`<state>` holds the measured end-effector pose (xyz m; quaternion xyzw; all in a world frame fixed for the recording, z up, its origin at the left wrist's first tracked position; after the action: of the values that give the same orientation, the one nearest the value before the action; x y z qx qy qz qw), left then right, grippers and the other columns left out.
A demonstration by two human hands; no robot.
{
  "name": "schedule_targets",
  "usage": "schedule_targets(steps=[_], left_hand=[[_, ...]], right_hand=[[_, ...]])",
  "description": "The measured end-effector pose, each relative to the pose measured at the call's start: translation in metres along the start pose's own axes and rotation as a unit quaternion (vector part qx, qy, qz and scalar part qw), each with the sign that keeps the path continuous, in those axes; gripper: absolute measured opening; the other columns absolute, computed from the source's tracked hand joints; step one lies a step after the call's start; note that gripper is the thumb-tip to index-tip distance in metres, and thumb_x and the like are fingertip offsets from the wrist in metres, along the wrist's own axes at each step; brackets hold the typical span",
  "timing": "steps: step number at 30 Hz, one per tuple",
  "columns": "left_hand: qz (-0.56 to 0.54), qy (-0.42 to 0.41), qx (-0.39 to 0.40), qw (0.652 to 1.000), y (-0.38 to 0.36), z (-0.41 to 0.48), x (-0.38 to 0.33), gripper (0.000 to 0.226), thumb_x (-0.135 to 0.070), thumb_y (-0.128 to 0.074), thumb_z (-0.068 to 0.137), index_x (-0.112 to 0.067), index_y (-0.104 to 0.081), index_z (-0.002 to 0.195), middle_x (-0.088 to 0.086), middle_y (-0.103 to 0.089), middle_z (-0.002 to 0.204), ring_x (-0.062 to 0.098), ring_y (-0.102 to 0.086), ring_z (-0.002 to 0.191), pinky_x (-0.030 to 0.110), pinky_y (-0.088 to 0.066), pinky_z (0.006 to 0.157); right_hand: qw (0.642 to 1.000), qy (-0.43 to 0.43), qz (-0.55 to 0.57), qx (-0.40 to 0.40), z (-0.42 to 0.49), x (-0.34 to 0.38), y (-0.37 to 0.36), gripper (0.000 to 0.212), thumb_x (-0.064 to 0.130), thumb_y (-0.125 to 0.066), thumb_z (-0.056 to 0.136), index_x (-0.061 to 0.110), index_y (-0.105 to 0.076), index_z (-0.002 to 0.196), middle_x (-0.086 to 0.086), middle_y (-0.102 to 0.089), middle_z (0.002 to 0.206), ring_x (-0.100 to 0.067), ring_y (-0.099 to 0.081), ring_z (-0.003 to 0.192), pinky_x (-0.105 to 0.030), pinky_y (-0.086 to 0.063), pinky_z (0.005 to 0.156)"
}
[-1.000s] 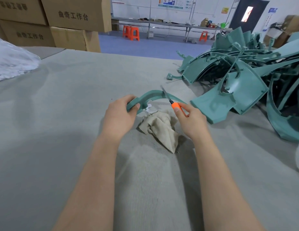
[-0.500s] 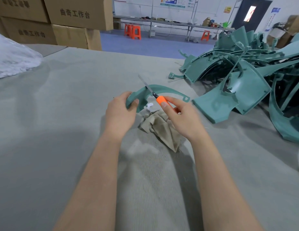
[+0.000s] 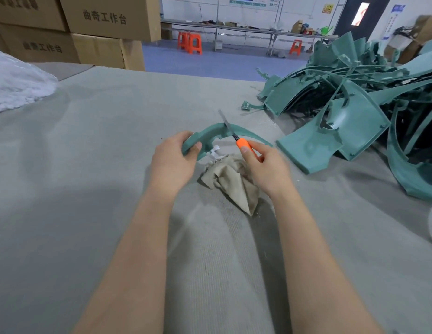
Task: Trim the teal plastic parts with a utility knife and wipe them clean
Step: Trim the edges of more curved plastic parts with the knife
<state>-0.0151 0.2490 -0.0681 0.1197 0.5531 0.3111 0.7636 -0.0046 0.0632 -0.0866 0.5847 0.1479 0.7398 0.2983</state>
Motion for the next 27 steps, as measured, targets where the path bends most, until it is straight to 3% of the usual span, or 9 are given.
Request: schedule_targets(steps=[3,5,8,10,11,13,15,18,27], left_hand=[[0.007,-0.004,0.012,1.0,-0.001,0.0,0.001,0.013,-0.022,-0.053,0.096,-0.022,-0.066,0.099,-0.007,-0.059,0.077,0.019,-0.054,0.079,0.028,-0.036,0.068],[-0.002,-0.001,0.014,1.0,-0.001,0.0,0.001,0.013,-0.021,-0.053,0.096,-0.025,-0.066,0.098,-0.012,-0.057,0.073,0.018,-0.053,0.077,0.027,-0.036,0.068],[-0.008,0.004,0.014,1.0,-0.001,0.0,0.002,0.011,-0.021,-0.054,0.095,-0.027,-0.063,0.094,-0.012,-0.057,0.072,0.02,-0.054,0.078,0.03,-0.039,0.07],[-0.017,0.004,0.004,1.0,-0.001,0.0,0.003,0.011,-0.02,-0.054,0.096,-0.025,-0.063,0.093,-0.009,-0.058,0.074,0.02,-0.055,0.079,0.029,-0.039,0.07],[-0.024,0.004,-0.003,1.0,0.0,0.0,0.003,0.011,-0.019,-0.054,0.096,-0.022,-0.064,0.096,-0.008,-0.059,0.076,0.02,-0.055,0.08,0.028,-0.039,0.07],[-0.037,0.008,-0.016,0.999,0.002,0.0,0.003,0.013,-0.018,-0.054,0.096,-0.019,-0.066,0.1,-0.006,-0.06,0.077,0.019,-0.056,0.08,0.027,-0.038,0.069],[-0.051,0.009,-0.022,0.998,0.003,0.0,0.002,0.013,-0.018,-0.054,0.095,-0.02,-0.066,0.1,-0.004,-0.063,0.08,0.02,-0.057,0.082,0.029,-0.042,0.07],[-0.066,-0.002,-0.013,0.998,0.002,-0.001,0.0,0.014,-0.018,-0.054,0.095,-0.017,-0.067,0.102,0.001,-0.067,0.089,0.023,-0.061,0.088,0.033,-0.047,0.078],[-0.141,-0.007,0.025,0.99,0.0,-0.002,0.001,0.015,-0.015,-0.057,0.095,-0.014,-0.067,0.106,0.01,-0.07,0.1,0.029,-0.064,0.097,0.048,-0.05,0.09]], right_hand=[[0.999,-0.034,-0.005,-0.009,0.001,-0.006,0.005,0.038,0.05,-0.05,0.097,0.035,-0.06,0.13,0.011,-0.068,0.093,-0.005,-0.057,0.084,-0.019,-0.038,0.07],[0.998,-0.053,-0.023,-0.019,0.001,-0.008,0.005,0.04,0.049,-0.049,0.098,0.032,-0.058,0.132,0.003,-0.068,0.115,-0.016,-0.059,0.106,-0.024,-0.036,0.079],[0.996,-0.069,-0.056,-0.028,-0.002,-0.007,0.008,0.042,0.048,-0.047,0.099,0.027,-0.057,0.134,-0.002,-0.065,0.125,-0.024,-0.056,0.117,-0.028,-0.036,0.083],[0.996,-0.081,-0.015,-0.028,-0.003,-0.002,0.011,0.042,0.05,-0.044,0.099,0.024,-0.059,0.129,-0.004,-0.068,0.115,-0.024,-0.061,0.108,-0.031,-0.045,0.086],[0.994,-0.093,0.042,-0.028,-0.004,0.002,0.013,0.039,0.05,-0.041,0.1,0.022,-0.061,0.119,-0.004,-0.07,0.101,-0.022,-0.066,0.092,-0.036,-0.052,0.084],[0.981,-0.127,0.145,-0.022,-0.004,0.01,0.014,0.039,0.044,-0.035,0.103,0.015,-0.057,0.09,-0.003,-0.066,0.066,-0.016,-0.064,0.057,-0.036,-0.059,0.065],[0.958,-0.162,0.237,-0.01,-0.006,0.017,0.016,0.043,0.041,-0.031,0.105,0.012,-0.05,0.081,-0.002,-0.06,0.05,-0.014,-0.055,0.041,-0.025,-0.05,0.044],[0.915,-0.202,0.347,0.034,-0.012,0.025,0.015,0.039,0.044,-0.034,0.104,0.012,-0.052,0.091,-0.007,-0.06,0.051,-0.017,-0.051,0.039,-0.023,-0.045,0.041],[0.933,-0.165,0.305,0.098,-0.015,0.028,0.013,0.043,0.043,-0.039,0.104,0.005,-0.057,0.11,-0.002,-0.057,0.053,-0.015,-0.054,0.042,-0.025,-0.047,0.044]])
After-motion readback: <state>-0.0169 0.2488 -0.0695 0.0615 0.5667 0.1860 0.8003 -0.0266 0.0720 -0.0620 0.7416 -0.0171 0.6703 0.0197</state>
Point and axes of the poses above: each hand's wrist, its own z-axis towards the middle knuckle, its own y-axis out of the back of the hand, x = y × z, the point moved 1 cm from there along z, towards the middle knuckle
